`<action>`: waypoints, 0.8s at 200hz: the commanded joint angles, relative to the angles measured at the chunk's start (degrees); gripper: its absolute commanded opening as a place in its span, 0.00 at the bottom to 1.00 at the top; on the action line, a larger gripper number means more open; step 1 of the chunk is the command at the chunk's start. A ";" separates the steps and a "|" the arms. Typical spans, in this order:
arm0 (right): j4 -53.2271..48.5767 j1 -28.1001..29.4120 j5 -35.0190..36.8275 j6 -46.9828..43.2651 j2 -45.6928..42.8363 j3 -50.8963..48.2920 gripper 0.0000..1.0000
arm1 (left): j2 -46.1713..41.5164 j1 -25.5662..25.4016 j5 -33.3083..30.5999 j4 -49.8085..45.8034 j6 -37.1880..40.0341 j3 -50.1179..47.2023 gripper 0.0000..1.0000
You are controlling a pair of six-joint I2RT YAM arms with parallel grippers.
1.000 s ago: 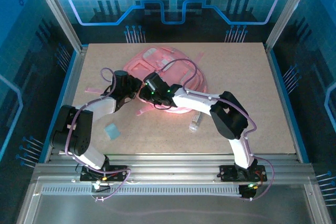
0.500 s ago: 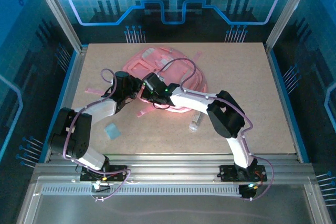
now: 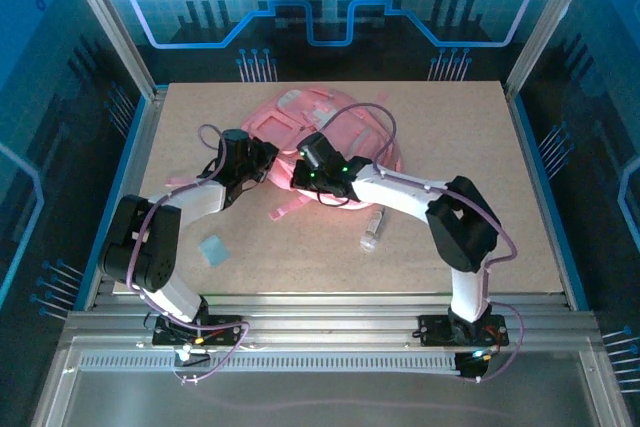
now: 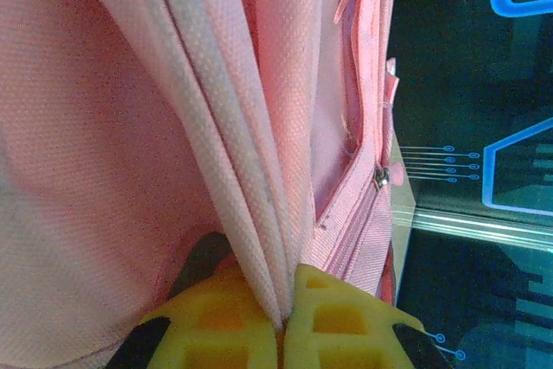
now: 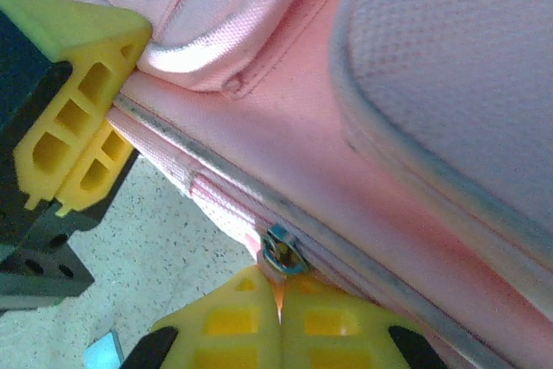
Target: Pack the student bag
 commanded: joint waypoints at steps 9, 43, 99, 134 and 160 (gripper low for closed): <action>-10.67 -2.64 2.69 -5.15 -3.31 -0.78 0.00 | -0.51 1.35 -0.24 4.69 1.59 2.63 0.00; -15.85 -2.33 2.54 -8.79 -5.77 -2.28 0.00 | -0.55 1.55 -0.16 3.96 2.25 3.21 0.00; -21.45 -4.10 4.16 -14.32 -13.40 -9.90 0.00 | -0.07 1.96 0.75 2.11 3.77 5.44 0.00; -22.34 -5.53 3.58 -16.93 -17.60 -11.55 0.00 | -0.42 1.98 1.85 1.42 4.04 5.98 0.00; -21.42 -4.07 1.57 -14.07 -18.85 -9.02 0.27 | -1.45 1.58 1.57 0.85 3.83 5.30 0.00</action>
